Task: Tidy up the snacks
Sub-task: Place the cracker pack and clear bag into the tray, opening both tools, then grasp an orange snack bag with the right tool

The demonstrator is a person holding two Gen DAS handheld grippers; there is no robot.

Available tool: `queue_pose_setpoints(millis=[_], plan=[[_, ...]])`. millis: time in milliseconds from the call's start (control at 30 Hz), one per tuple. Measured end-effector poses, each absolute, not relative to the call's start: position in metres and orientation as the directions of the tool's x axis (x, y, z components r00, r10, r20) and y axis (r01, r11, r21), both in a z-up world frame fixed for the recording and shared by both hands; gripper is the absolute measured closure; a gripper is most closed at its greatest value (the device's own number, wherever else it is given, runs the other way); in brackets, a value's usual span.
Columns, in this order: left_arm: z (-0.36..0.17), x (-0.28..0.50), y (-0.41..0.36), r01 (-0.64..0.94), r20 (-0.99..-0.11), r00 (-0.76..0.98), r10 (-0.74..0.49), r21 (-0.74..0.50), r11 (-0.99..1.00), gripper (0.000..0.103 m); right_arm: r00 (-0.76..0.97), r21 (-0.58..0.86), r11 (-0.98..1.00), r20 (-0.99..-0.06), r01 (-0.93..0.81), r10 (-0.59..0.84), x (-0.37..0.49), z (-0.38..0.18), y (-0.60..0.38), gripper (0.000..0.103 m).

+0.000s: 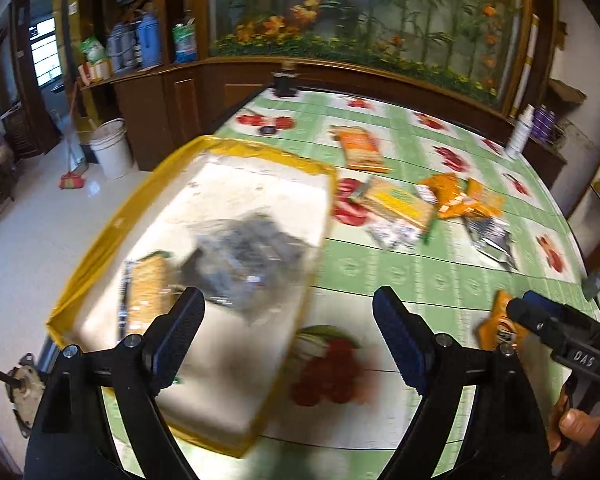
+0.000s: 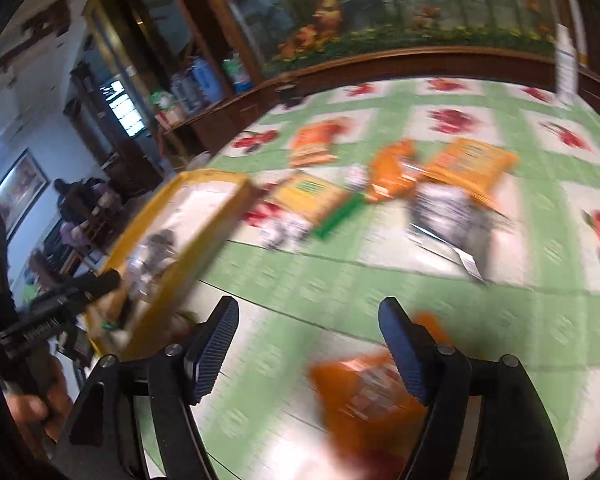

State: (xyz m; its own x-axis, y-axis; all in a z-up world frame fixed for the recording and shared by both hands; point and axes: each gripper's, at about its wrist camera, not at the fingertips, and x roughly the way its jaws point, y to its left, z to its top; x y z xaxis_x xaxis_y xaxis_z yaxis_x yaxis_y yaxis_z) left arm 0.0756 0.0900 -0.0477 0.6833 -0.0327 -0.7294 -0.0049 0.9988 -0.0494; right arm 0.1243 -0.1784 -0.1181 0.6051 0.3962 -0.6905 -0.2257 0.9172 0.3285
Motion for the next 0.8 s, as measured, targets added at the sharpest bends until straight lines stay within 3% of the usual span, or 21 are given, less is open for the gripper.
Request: queue_pose_setpoints(millis=[333, 633, 800], plan=[[-0.065, 0.095, 0.023, 0.094, -0.760, 0.646, -0.073, -0.016, 0.995, 0.016, 0.590, 0.290, 0.931, -0.721, -0.220, 0.364, 0.103, -0.134, -0.197, 0.025], [-0.086, 0.145, 0.012, 0.040, -0.788, 0.610, -0.081, -0.071, 0.997, 0.016, 0.590, 0.115, 0.956, -0.765, -0.269, 0.258, 0.110, -0.145, -0.161, 0.024], [-0.107, 0.170, 0.011, 0.005, -0.801, 0.597, -0.037, -0.042, 0.999, 0.017, 0.582, 0.123, 0.956, -0.770, -0.266, 0.261, 0.121, -0.145, -0.165, 0.024]])
